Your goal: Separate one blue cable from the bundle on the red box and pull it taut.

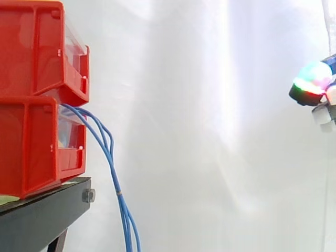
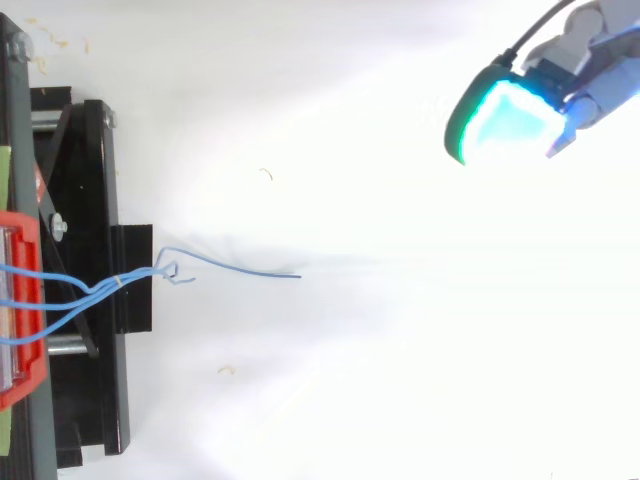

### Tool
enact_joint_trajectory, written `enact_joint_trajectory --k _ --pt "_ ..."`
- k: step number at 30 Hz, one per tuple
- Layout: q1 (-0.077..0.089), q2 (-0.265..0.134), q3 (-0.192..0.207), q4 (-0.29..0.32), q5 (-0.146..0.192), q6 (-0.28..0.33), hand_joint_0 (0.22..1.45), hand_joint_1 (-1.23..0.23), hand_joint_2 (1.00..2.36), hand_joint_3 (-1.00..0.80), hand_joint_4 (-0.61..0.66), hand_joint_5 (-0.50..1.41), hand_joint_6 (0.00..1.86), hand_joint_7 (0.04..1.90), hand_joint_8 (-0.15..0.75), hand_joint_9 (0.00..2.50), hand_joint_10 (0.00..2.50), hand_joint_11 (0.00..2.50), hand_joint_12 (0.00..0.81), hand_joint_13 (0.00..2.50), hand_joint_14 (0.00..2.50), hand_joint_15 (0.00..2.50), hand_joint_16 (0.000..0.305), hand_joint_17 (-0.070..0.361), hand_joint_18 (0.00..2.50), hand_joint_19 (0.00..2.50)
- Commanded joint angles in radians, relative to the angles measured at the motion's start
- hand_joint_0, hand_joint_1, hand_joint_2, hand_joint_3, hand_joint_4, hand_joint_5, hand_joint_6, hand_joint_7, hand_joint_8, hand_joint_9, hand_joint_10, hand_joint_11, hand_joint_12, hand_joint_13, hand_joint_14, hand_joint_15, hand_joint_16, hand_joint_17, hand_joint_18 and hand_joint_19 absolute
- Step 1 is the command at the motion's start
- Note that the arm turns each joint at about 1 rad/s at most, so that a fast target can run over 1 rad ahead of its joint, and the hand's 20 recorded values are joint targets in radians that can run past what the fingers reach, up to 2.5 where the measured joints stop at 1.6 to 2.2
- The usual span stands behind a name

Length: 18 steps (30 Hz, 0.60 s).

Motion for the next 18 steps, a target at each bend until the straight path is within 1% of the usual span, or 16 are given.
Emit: enact_joint_trajectory --k 1,3,4,5,7,8,10,14,16,17,18 --pt "0.009 -0.015 0.0 0.019 0.042 0.032 0.45 -0.66 1.0 -0.5 0.28 -0.21 0.5 0.7 0.293 0.46 0.0 0.02 0.395 0.34 0.0 0.06 0.058 0.13 0.2 0.16" --pt "0.012 -0.018 0.0 0.022 0.057 0.032 0.45 -0.66 1.0 -0.5 0.29 -0.21 0.5 0.7 0.292 0.46 0.0 0.01 0.393 0.34 0.0 0.07 0.057 0.129 0.2 0.16" --pt "0.019 -0.033 0.0 0.036 0.086 0.033 0.45 -0.66 1.0 -0.5 0.29 -0.2 0.5 0.7 0.293 0.46 0.0 0.01 0.391 0.35 0.0 0.06 0.057 0.128 0.21 0.16" --pt "0.02 -0.048 0.0 0.053 0.091 0.035 0.45 -0.66 1.0 -0.5 0.29 -0.2 0.5 0.7 0.294 0.47 0.0 0.01 0.39 0.35 0.0 0.06 0.057 0.127 0.21 0.16" --pt "0.023 -0.059 0.0 0.07 0.094 0.036 0.45 -0.66 1.0 -0.5 0.29 -0.2 0.5 0.7 0.294 0.47 0.0 0.01 0.39 0.35 0.0 0.07 0.056 0.127 0.22 0.16" --pt "0.028 -0.077 0.0 0.096 0.096 0.039 0.46 -0.66 1.0 -0.5 0.28 -0.2 0.5 0.69 0.293 0.47 0.0 0.0 0.39 0.35 0.0 0.06 0.056 0.127 0.22 0.16" --pt "0.029 -0.08 0.0 0.107 0.096 0.039 0.46 -0.66 1.0 -0.5 0.27 -0.2 0.5 0.67 0.284 0.46 0.0 0.0 0.384 0.33 0.0 0.03 0.056 0.127 0.2 0.14" --pt "0.042 -0.117 0.001 0.168 0.12 0.041 0.46 -0.67 1.0 -0.5 0.22 -0.19 0.5 0.62 0.239 0.34 0.0 0.0 0.371 0.23 0.0 0.0 0.057 0.128 0.09 0.09" --pt "0.046 -0.136 0.0 0.197 0.134 0.042 0.46 -0.69 1.0 -0.5 0.22 -0.19 0.5 0.62 0.242 0.33 0.0 0.0 0.372 0.23 0.0 0.0 0.056 0.127 0.09 0.08" --pt "0.048 -0.145 0.0 0.208 0.137 0.044 0.47 -0.72 1.0 -0.5 0.24 -0.19 0.5 0.64 0.251 0.38 0.0 0.0 0.373 0.25 0.0 0.0 0.055 0.124 0.11 0.08" --pt "0.049 -0.162 0.0 0.226 0.14 0.049 0.47 -0.73 1.0 -0.5 0.24 -0.19 0.5 0.65 0.251 0.38 0.0 0.0 0.369 0.26 0.0 0.0 0.055 0.123 0.12 0.08"
